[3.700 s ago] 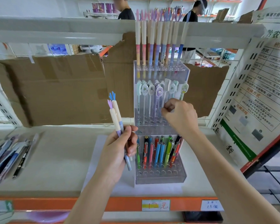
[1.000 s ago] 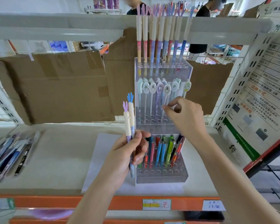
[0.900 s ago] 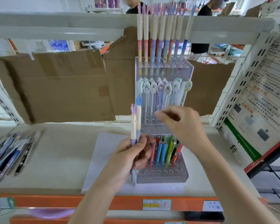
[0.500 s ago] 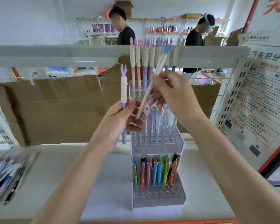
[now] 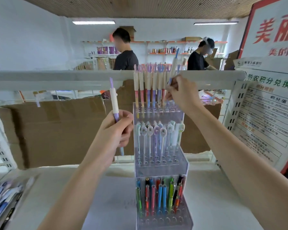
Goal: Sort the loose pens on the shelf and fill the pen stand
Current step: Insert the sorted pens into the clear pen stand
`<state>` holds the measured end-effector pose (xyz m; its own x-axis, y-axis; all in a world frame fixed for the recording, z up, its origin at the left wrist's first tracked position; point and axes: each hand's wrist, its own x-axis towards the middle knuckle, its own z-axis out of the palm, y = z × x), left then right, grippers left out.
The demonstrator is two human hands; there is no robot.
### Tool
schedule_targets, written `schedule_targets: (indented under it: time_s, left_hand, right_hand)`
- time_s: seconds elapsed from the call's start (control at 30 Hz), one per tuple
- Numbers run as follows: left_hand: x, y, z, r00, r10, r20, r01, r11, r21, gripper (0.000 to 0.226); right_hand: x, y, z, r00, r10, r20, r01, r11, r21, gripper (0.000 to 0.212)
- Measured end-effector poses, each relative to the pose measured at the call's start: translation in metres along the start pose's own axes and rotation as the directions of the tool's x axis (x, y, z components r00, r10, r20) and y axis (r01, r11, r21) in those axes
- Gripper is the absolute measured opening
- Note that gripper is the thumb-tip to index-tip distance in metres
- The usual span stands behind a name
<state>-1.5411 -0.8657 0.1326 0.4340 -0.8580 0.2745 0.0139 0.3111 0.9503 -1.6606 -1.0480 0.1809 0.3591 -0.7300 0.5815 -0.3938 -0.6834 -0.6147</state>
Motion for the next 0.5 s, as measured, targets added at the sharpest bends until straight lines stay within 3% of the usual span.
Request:
schedule_targets:
  time_s: [0.17, 0.33, 0.5]
  left_hand:
    - [0.000, 0.001, 0.000, 1.000, 0.016, 0.024, -0.016, 1.000, 0.001, 0.009]
    - [-0.001, 0.000, 0.000, 0.999, 0.014, 0.032, -0.013, 1.000, -0.011, 0.009]
    - [0.000, -0.002, 0.000, 0.999, 0.005, 0.039, -0.005, 1.000, -0.008, 0.009]
  right_hand:
    - [0.000, 0.005, 0.009, 0.999, 0.033, 0.020, -0.032, 0.999, -0.043, 0.010]
    - [-0.003, 0.012, 0.014, 0.998, 0.046, 0.047, -0.032, 0.963, -0.267, 0.027]
    - [-0.001, 0.015, 0.018, 0.998, 0.051, 0.030, -0.040, 0.955, -0.294, 0.027]
